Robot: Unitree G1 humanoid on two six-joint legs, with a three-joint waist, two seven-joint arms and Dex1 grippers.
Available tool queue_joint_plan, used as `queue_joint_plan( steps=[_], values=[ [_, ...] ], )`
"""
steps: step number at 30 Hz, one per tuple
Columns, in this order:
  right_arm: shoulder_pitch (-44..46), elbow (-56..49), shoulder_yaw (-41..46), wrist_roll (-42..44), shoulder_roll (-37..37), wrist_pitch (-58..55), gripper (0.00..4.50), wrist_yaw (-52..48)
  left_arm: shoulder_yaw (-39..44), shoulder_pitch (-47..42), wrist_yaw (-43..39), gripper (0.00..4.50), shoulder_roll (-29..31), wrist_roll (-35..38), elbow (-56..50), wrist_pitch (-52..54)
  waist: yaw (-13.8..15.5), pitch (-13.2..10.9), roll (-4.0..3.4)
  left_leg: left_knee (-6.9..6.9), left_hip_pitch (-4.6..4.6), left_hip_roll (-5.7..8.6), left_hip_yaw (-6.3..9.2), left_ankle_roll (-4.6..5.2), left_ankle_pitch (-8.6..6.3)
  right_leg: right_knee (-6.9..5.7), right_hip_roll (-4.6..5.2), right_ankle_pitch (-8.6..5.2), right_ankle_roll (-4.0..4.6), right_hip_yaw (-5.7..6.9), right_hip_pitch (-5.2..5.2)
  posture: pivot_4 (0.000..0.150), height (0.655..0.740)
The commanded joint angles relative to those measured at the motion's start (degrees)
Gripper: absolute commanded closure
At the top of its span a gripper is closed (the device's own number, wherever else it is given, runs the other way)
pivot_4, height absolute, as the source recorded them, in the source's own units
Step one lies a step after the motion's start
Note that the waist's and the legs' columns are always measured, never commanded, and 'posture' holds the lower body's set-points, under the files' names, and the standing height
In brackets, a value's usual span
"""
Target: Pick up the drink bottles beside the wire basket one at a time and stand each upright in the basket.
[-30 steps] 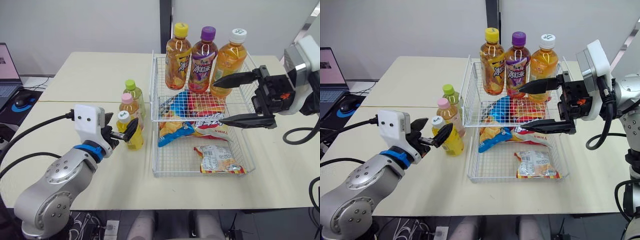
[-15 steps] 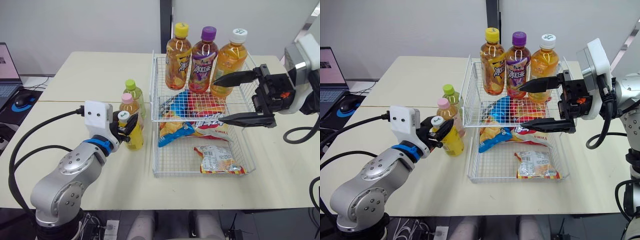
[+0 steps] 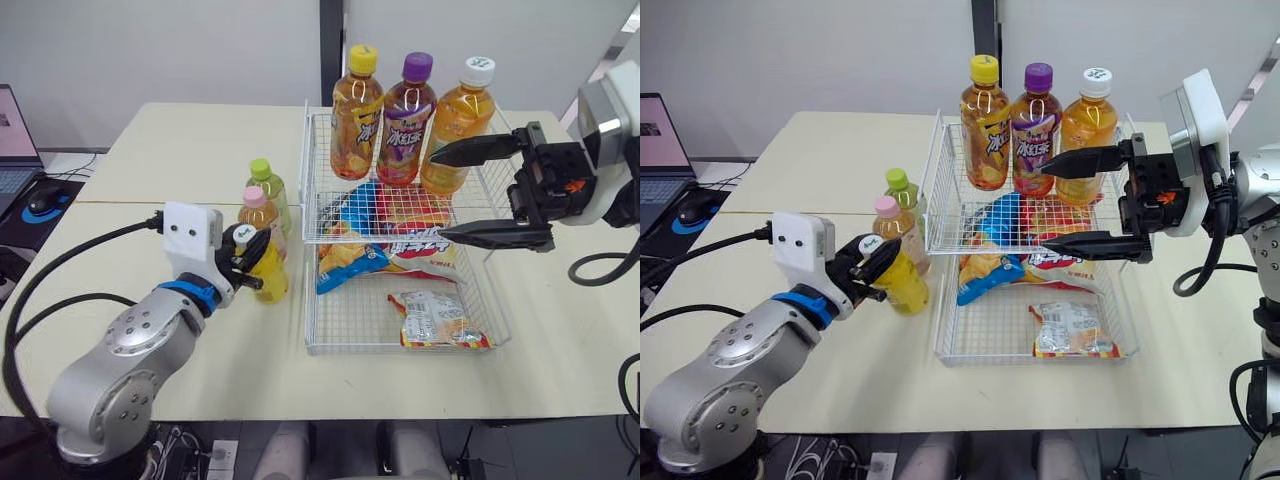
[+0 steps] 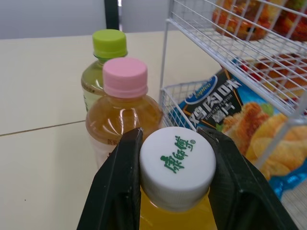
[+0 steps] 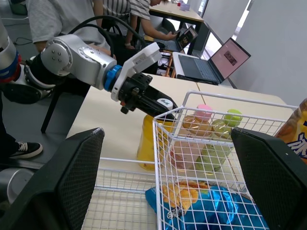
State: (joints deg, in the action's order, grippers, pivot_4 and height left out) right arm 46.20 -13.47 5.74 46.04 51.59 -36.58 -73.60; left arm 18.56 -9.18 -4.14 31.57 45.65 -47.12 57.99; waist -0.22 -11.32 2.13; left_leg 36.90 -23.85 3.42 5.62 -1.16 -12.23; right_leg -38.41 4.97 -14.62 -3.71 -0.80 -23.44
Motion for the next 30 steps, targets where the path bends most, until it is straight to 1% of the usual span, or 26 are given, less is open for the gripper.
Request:
queue_joint_plan(
  steps=[1, 2, 4, 8, 11, 12, 15, 17, 19, 21, 23, 25, 27, 30],
  values=[
    [0.54, -0.71, 2.25, -0.57, 0.71, 1.59, 0.0, 0.42, 11.92, -1.39, -4.75, 3.12, 5.92, 8.02, -0.73, -0.45, 0.05, -0.02, 0.0, 0.0, -0.02, 0.0, 0.04, 0.0, 0.0, 0.01, 0.0, 0.0, 0.0, 0.03, -0.01, 0.15, 0.74],
    [0.44, -0.53, 2.25, -0.92, 0.76, 1.83, 0.0, 0.58, 14.02, -1.51, -5.45, 3.12, 7.3, 10.04, 0.34, -0.33, 0.05, -0.02, 0.0, 0.01, -0.04, -0.02, 0.08, 0.0, 0.0, 0.03, -0.02, 0.0, 0.0, 0.07, -0.01, 0.15, 0.74],
    [0.09, 0.08, 2.32, -2.38, 1.17, 2.54, 0.0, 1.39, 19.41, -1.17, -9.84, 3.12, 11.88, 16.29, 3.75, 0.3, 0.04, -0.02, -0.01, 0.0, -0.02, -0.03, 0.07, 0.0, 0.0, 0.12, -0.02, 0.0, 0.01, 0.06, 0.01, 0.15, 0.74],
    [-0.07, 0.3, 3.37, -3.12, 0.91, 2.93, 0.0, 3.15, 25.31, -1.69, -13.46, 3.12, 19.26, 26.17, 9.19, 1.8, 0.03, -0.03, -0.02, -0.05, -0.04, -0.06, 0.04, 0.01, 0.0, 0.42, -0.02, 0.01, -0.03, 0.1, 0.1, 0.15, 0.74],
    [-0.51, 0.42, 4.37, -3.29, 0.71, 4.1, 0.0, 3.5, 29.23, -4.76, -17.82, 3.12, 28.3, 34.17, 18.17, 4.43, 0.15, -0.05, -0.01, -0.05, -0.09, -0.05, 0.1, 0.01, -0.01, 0.46, -0.02, 0.03, -0.05, 0.13, 0.09, 0.15, 0.74],
    [-0.65, 0.37, 4.49, -3.21, 0.84, 4.09, 0.0, 3.38, 29.74, -5.54, -18.37, 3.12, 30.35, 36.06, 20.51, 4.91, 0.15, -0.06, -0.03, -0.06, -0.09, -0.05, 0.13, 0.01, -0.01, 0.46, -0.03, 0.03, -0.05, 0.16, 0.09, 0.15, 0.74],
    [-1.25, 0.06, 5.09, -1.77, 2.62, 2.89, 0.0, 1.02, 27.87, -12.58, -23.6, 3.12, 38.62, 39.25, 30.97, 5.72, 0.06, -0.06, -0.03, -0.08, -0.07, -0.06, 0.11, 0.01, -0.01, 0.44, -0.04, 0.02, -0.05, 0.17, 0.09, 0.15, 0.74],
    [-1.63, -0.2, 5.4, -0.93, 3.72, 1.78, 0.0, 0.29, 25.44, -16.6, -26.12, 3.12, 42.15, 39.57, 35.23, 5.73, -0.02, -0.07, -0.04, -0.1, -0.07, -0.05, 0.09, 0.01, -0.01, 0.44, -0.05, 0.02, -0.05, 0.18, 0.09, 0.15, 0.74],
    [-2.4, -0.49, 6.31, 0.44, 5.71, -0.26, 0.0, -0.34, 19.95, -23.41, -29.17, 3.12, 45.49, 38.78, 39.66, 4.41, -0.04, -0.08, -0.06, -0.14, -0.04, -0.04, 0.01, 0.01, -0.01, 0.45, -0.03, 0.02, -0.06, 0.12, 0.09, 0.15, 0.74],
    [-3.06, -0.85, 7.24, 1.39, 7.19, -1.75, 0.0, -0.6, 13.74, -31.06, -31.99, 3.12, 47.01, 37.83, 42.92, 3.5, 0.0, -0.08, -0.06, -0.16, -0.04, -0.03, 0.02, 0.01, -0.01, 0.45, -0.04, 0.02, -0.07, 0.15, 0.09, 0.15, 0.74],
    [-3.47, -1.35, 7.92, 2.16, 7.94, -2.54, 0.0, -0.34, 6.85, -39.93, -34.92, 3.12, 46.48, 35.85, 45.45, 3.63, -0.04, -0.08, -0.06, -0.17, -0.05, -0.03, -0.03, 0.01, -0.01, 0.44, -0.05, 0.02, -0.07, 0.18, 0.1, 0.15, 0.74],
    [-3.81, -1.88, 8.39, 2.57, 8.31, -2.97, 0.0, 0.19, 0.44, -49.64, -37.42, 3.12, 44.07, 33.03, 48.45, 4.11, -0.1, -0.09, -0.05, -0.15, -0.06, -0.03, -0.08, 0.01, -0.01, 0.42, -0.06, 0.02, -0.07, 0.19, 0.1, 0.15, 0.74],
    [-4.17, -2.34, 8.72, 2.6, 8.47, -3.11, 0.0, 0.77, -4.96, -59.24, -40.2, 3.12, 40.35, 29.41, 52.14, 4.49, -0.19, -0.09, -0.05, -0.15, -0.06, -0.02, -0.11, 0.01, -0.01, 0.43, -0.06, 0.03, -0.09, 0.17, 0.1, 0.15, 0.74],
    [-4.65, -2.98, 9.28, 3.43, 8.78, -3.72, 0.0, 1.4, -10.2, -69.39, -45.13, 3.12, 35.88, 24.13, 57.03, 5.33, -0.36, -0.09, -0.04, -0.12, -0.1, -0.02, -0.16, 0.01, -0.01, 0.41, -0.08, 0.03, -0.11, 0.19, 0.09, 0.15, 0.74]
  ],
)
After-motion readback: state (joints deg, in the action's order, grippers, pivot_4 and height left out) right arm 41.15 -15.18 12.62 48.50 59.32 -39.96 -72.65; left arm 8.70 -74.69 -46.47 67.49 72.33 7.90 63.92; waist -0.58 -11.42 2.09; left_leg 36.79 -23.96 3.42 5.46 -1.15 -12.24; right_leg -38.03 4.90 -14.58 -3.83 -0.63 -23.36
